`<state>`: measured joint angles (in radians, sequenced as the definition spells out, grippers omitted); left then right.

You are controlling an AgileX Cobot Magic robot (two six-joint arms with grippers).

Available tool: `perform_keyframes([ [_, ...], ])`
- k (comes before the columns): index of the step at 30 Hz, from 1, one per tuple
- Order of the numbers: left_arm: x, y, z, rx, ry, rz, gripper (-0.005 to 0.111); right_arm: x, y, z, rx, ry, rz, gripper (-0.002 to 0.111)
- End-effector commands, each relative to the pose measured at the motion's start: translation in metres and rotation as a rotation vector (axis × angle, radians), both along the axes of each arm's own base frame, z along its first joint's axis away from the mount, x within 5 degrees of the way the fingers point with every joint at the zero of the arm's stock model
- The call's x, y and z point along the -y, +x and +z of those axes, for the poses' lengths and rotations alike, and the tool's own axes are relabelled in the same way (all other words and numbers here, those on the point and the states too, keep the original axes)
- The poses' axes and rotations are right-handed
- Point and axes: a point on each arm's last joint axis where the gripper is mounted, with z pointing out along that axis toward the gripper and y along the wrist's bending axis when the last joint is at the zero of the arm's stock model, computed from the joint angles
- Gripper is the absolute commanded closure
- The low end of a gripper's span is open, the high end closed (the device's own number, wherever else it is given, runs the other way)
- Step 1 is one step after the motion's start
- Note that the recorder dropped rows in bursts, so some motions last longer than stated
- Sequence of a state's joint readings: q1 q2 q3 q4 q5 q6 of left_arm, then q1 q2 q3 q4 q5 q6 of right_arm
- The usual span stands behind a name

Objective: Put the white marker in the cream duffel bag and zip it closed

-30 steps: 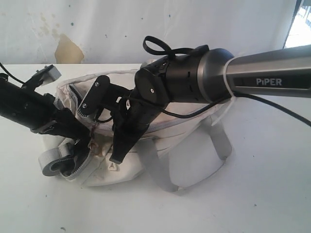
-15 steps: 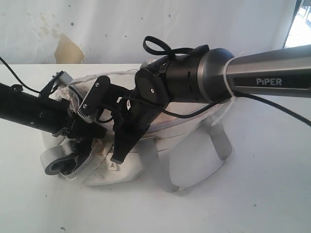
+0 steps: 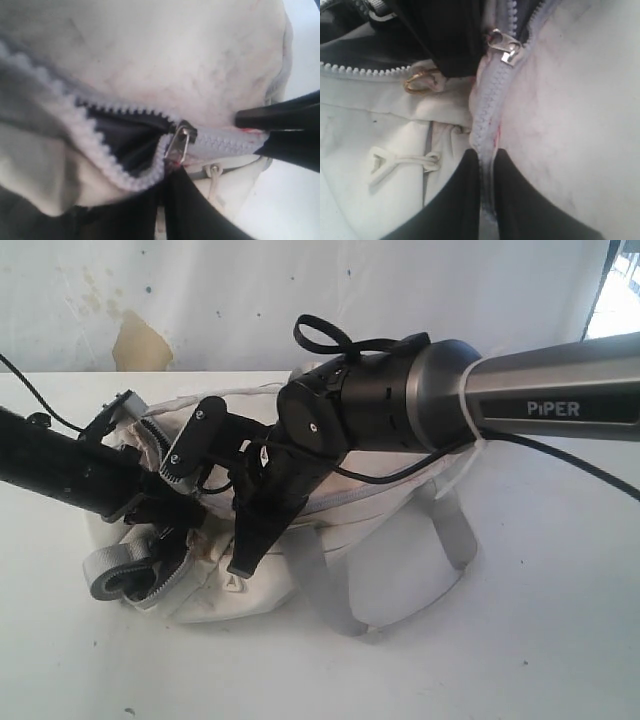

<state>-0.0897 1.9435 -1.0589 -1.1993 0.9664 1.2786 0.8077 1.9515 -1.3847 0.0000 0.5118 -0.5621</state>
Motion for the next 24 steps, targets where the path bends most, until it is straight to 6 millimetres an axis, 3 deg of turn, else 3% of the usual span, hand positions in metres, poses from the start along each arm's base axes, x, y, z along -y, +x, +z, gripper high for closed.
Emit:
perform_keyframes([
  [1,-0.008,-0.003,0.023,-0.074,0.105,-0.034,0.107,0.001,0.0,0.001,-0.002,0.003,-0.005,0.108],
  [13,-0.014,-0.003,0.076,-0.165,0.199,-0.06,0.107,0.003,-0.002,-0.001,-0.027,-0.024,-0.005,0.108],
  [24,-0.018,0.015,0.097,-0.13,0.249,0.075,0.107,0.004,-0.003,-0.002,-0.037,-0.044,-0.002,0.108],
])
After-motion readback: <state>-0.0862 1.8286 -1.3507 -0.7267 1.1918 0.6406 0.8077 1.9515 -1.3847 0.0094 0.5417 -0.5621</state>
